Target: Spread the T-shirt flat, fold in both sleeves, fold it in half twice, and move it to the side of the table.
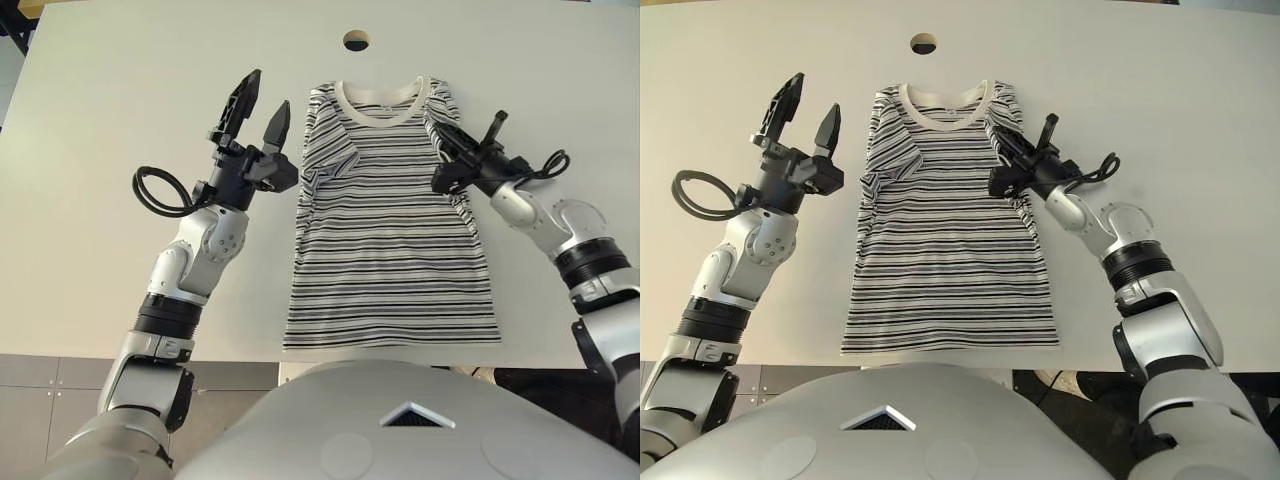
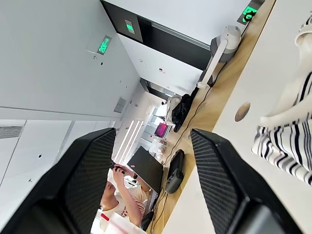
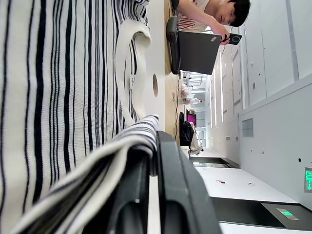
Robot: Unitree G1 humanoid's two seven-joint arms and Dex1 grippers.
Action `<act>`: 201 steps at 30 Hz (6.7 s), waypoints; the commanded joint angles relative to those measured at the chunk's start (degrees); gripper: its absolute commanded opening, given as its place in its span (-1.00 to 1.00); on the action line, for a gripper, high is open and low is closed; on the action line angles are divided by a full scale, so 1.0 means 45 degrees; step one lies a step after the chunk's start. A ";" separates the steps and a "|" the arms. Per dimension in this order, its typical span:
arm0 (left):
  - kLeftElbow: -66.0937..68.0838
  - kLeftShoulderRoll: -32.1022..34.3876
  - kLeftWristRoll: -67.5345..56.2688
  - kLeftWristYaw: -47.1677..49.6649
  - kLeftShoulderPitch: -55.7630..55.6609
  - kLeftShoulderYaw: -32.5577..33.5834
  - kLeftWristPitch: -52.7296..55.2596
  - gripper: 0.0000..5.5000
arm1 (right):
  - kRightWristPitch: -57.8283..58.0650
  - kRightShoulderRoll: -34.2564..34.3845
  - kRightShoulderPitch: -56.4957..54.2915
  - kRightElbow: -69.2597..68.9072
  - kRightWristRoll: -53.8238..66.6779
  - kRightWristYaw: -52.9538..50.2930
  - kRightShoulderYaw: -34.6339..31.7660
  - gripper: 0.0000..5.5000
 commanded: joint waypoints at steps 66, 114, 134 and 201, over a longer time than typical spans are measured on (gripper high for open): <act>-0.3802 0.6324 -0.7612 -1.1949 0.5683 -0.1322 -0.5255 -0.96 | -0.3538 -0.7609 1.2633 -1.0772 0.5236 0.9645 -0.4872 -0.95; 1.4528 -0.3170 -0.5890 -0.4678 -0.8125 0.1253 -0.1083 -0.03 | 0.0597 0.2828 -0.3020 0.6161 0.4098 -0.0388 -0.3389 0.05; 1.3106 -0.1918 -0.9195 -0.2694 -0.7071 0.5379 -0.1078 0.65 | 0.0126 -0.1481 0.2865 -0.3062 0.0796 0.3215 -0.1947 0.19; 0.0601 0.1437 0.1717 -0.2980 0.3026 -0.1045 0.0045 0.65 | 0.1987 0.0572 0.1460 -0.2038 0.2852 0.3429 -0.2703 0.19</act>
